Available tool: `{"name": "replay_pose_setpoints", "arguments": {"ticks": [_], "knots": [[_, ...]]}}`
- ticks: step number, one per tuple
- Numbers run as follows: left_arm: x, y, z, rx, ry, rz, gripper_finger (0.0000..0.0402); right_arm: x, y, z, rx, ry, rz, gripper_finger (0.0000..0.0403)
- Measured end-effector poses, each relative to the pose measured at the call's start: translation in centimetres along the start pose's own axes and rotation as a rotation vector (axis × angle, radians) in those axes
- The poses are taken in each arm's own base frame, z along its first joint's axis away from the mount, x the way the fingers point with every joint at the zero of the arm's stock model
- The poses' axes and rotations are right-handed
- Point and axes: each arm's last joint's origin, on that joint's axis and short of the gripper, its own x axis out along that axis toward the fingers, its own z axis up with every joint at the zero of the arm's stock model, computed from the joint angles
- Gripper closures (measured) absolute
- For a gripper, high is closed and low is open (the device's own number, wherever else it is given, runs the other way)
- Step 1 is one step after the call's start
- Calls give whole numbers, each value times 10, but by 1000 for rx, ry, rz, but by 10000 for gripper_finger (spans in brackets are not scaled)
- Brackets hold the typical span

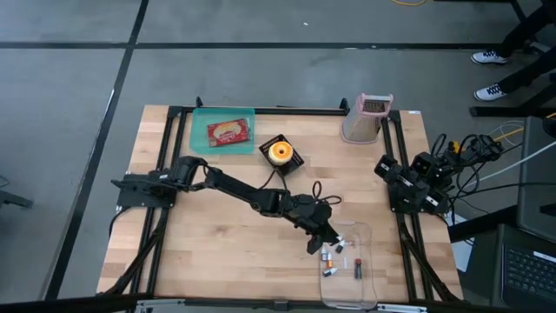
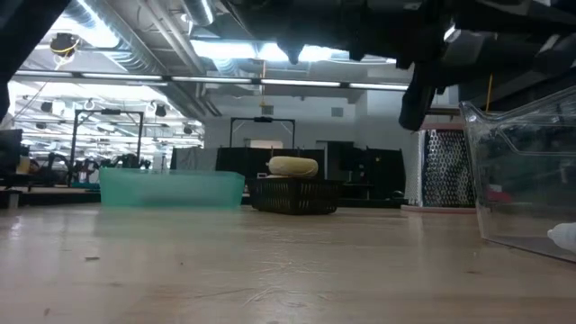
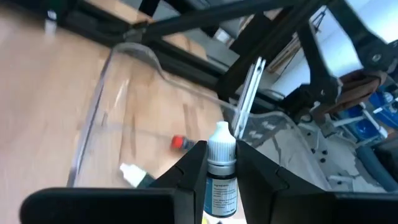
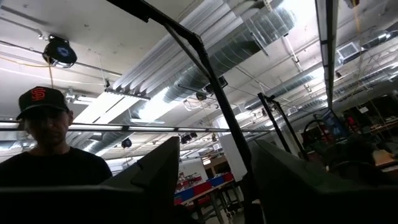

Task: Pick & Place Food Item
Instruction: Put the blue food coloring bottle into the transparent bin, then return to Home Position

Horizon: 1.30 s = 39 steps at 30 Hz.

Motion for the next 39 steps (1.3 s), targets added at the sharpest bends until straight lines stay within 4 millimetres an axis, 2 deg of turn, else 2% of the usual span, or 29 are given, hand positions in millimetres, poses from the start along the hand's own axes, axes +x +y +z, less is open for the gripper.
{"name": "replay_pose_setpoints", "arguments": {"ticks": [6,11,16,18,20,22,25,31,35,39], "knots": [[2,0,1,6,-32,-25,310,0,0,0,0,-6,-15,204],[1,-4,9,30,-116,-76,262,0,0,0,0,-6,-14,204],[0,-2,13,-18,-133,-85,215,0,0,0,0,-3,-7,204],[-5,-1,21,-67,-128,-119,204,0,0,0,1,-3,-7,204],[-18,-4,42,-99,-151,-199,199,0,0,0,2,0,2,204],[-38,-13,70,-85,-205,-298,198,0,2,1,3,-4,46,204],[-80,-33,114,14,-292,-410,201,2,8,9,-7,-19,143,204],[-193,-82,187,283,-469,-564,209,15,29,38,-116,8,418,204],[-269,-114,211,430,-594,-597,216,19,41,53,-77,74,591,204],[-327,-148,214,600,-691,-627,224,18,47,60,-55,111,721,204]]}}
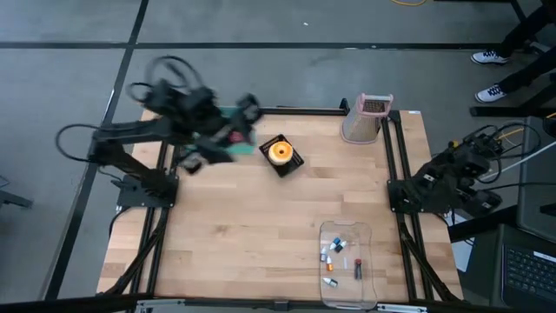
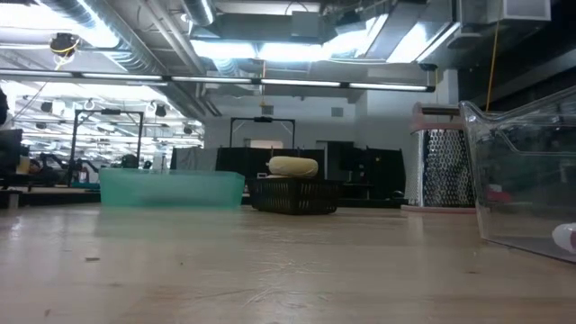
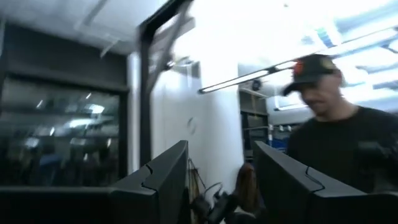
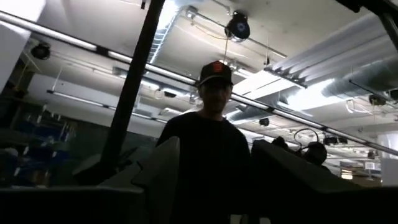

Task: Pick & Place Food Item
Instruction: Return to Home Position

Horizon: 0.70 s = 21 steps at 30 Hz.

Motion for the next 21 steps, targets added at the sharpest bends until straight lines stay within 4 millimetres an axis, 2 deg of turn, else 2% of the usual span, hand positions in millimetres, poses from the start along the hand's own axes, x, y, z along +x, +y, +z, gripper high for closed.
{"name": "replay_pose_setpoints", "arguments": {"ticks": [3,8,13,18,21], "knots": [[-7,-24,24,67,-9,-76,231,0,0,0,-44,5,12,204],[-19,-50,49,82,19,-135,247,0,4,-2,-104,57,157,204],[-19,-62,49,28,56,-155,262,-1,5,-3,-52,79,190,204],[-20,-63,47,-24,111,-225,269,0,3,-4,42,78,127,204],[-19,-62,45,-62,124,-234,269,-1,-3,-9,97,102,12,204]]}}
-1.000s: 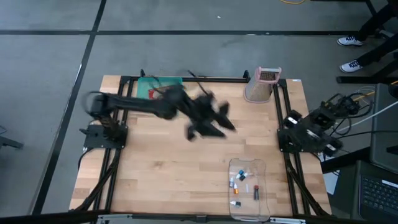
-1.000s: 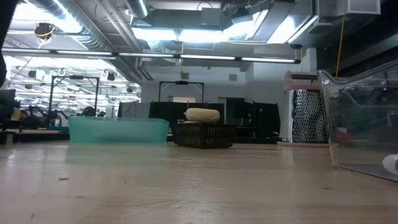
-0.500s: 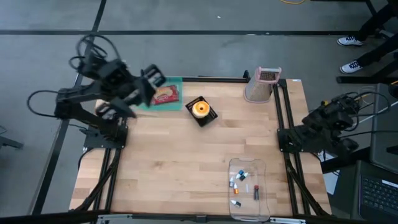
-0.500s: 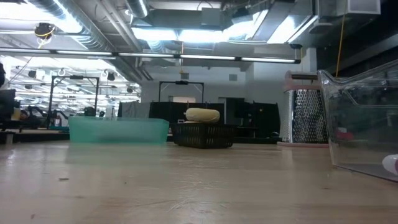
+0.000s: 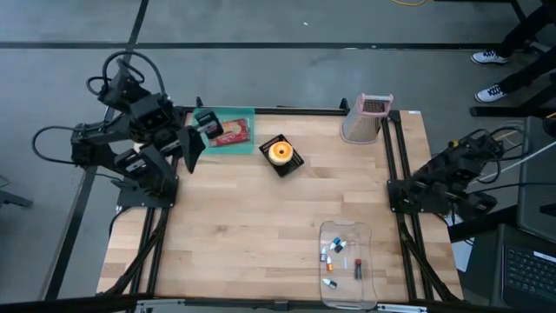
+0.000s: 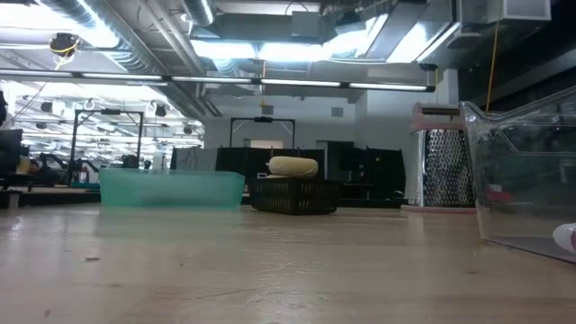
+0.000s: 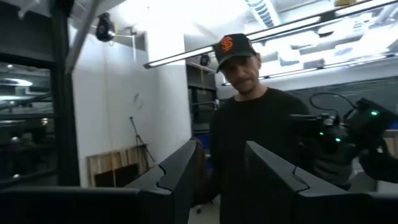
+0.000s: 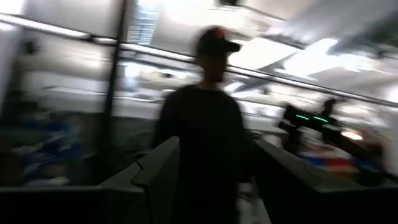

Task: Pick & Place Food Item
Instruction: Return to Home Position

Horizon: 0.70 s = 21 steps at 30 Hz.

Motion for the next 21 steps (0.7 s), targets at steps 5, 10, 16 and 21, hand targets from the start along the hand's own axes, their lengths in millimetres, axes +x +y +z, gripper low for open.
{"name": "replay_pose_setpoints", "arguments": {"ticks": [5,10,16,21], "knots": [[0,4,-1,-63,-35,99,266,-3,-11,-3,-39,-25,-245,204],[-1,4,-2,-45,-17,81,265,-4,-13,4,-249,-82,-342,204],[-17,-5,0,-46,113,104,269,3,-17,22,-169,-66,-514,204],[-47,-47,15,79,195,243,267,11,-21,32,-201,69,-561,204]]}}
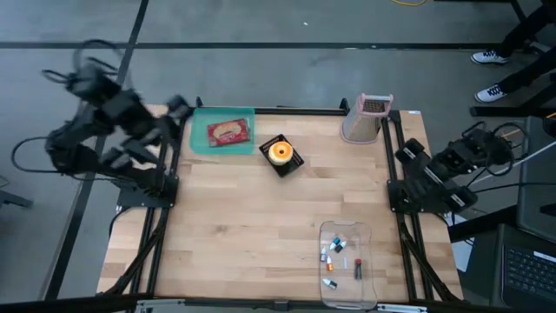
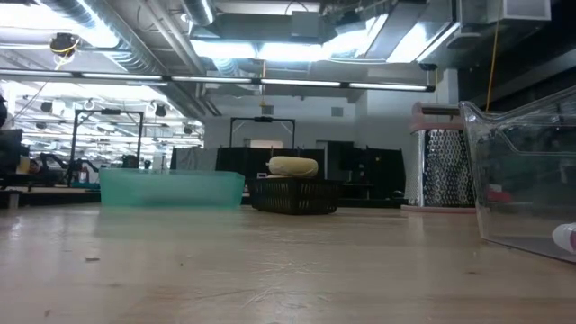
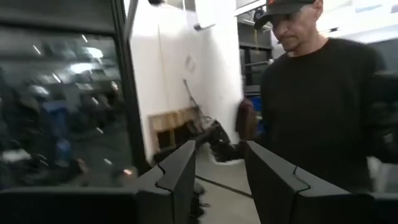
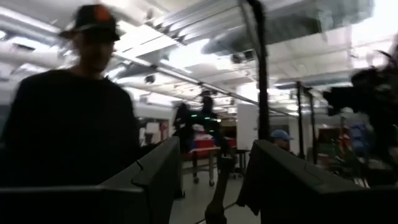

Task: Pick & Place Food Item
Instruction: Return to Home Position

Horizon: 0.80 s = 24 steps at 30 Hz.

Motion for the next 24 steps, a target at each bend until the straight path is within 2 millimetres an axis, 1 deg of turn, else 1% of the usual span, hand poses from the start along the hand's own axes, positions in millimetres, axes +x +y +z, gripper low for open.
{"name": "replay_pose_setpoints", "arguments": {"ticks": [2,3,6,9,13,15,17,20,22,24], "knots": [[-15,-17,4,48,-22,13,265,-2,1,-1,-33,10,36,204],[-24,-27,4,55,-27,23,265,-6,2,-2,-39,20,35,204],[-51,-54,-11,35,-16,109,266,-20,2,-16,-47,16,-39,204],[-74,-75,-38,47,-47,179,269,-34,-1,-46,-53,17,-103,204],[-101,-99,-86,34,-99,231,268,-52,-2,-77,-69,-68,-95,204],[-112,-106,-110,18,-155,262,266,-59,-3,-93,-73,-97,-112,204],[-119,-111,-134,12,-193,252,265,-63,-4,-108,-89,-106,-114,204],[-128,-116,-168,-10,-217,248,266,-67,-5,-120,-97,-118,-104,204],[-127,-110,-189,-42,-197,250,268,-68,-5,-125,-95,-104,-98,204],[-123,-104,-208,-108,-131,229,269,-69,-5,-130,-91,-88,-88,204]]}}
